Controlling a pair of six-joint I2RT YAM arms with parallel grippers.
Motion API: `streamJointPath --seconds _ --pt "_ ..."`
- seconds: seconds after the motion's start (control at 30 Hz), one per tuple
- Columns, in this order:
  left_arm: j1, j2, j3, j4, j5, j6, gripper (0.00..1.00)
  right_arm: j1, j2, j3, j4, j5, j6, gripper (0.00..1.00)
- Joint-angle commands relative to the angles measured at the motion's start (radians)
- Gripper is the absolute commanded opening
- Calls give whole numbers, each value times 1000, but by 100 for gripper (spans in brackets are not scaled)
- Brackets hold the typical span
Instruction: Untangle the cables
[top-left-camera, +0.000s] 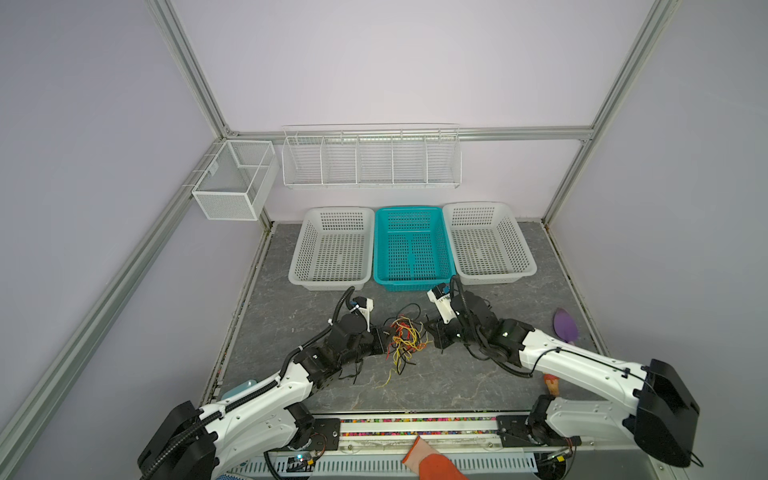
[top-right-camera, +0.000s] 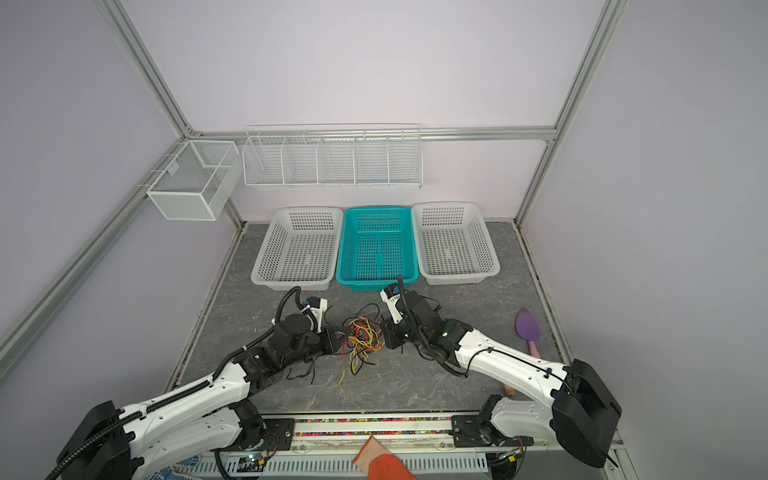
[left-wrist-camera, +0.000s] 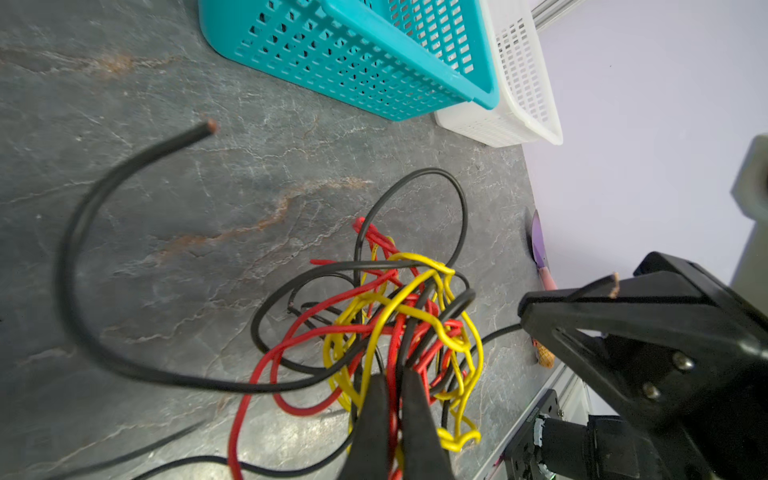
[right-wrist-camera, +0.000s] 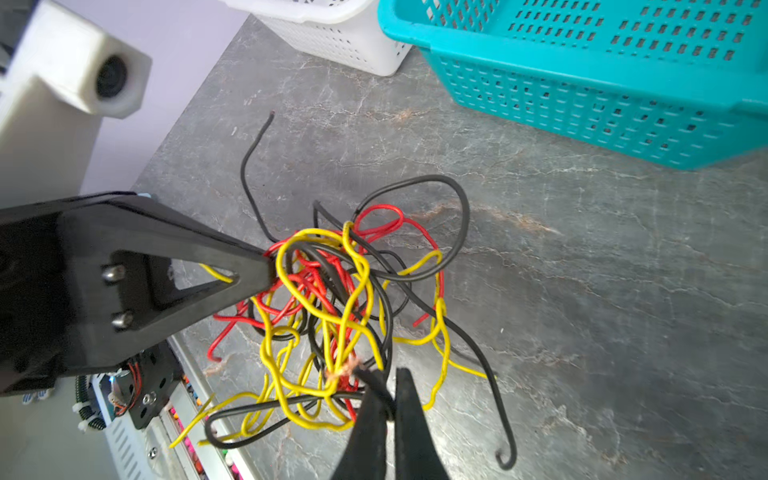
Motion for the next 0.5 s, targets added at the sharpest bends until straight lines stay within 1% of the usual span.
streamJointPath --seconds 0.0,0.1,0.13,0.17,0.23,0.33,0.43,0.47 --pt "3 -8 -7 61 13 -4 0 5 -16 -11 -6 -18 -26 7" --pt "3 -52 -10 18 -20 8 0 -6 -56 2 -113 121 -40 7" --pt "4 -65 -12 -4 -37 13 0 -16 -81 3 -140 151 -40 7" --pt "3 -73 -14 -21 -53 21 0 -28 -113 6 -167 167 -36 6" --pt "3 -81 -28 -28 -82 29 0 -51 -169 20 -204 159 -41 6" --pt "3 -71 -31 -67 -122 38 0 -54 -238 68 -277 175 -45 6" --pt "4 -43 -27 -93 -151 39 0 -56 -301 119 -368 235 -51 6" --pt "4 -34 -26 -99 -157 40 0 -57 -323 162 -396 256 -59 6"
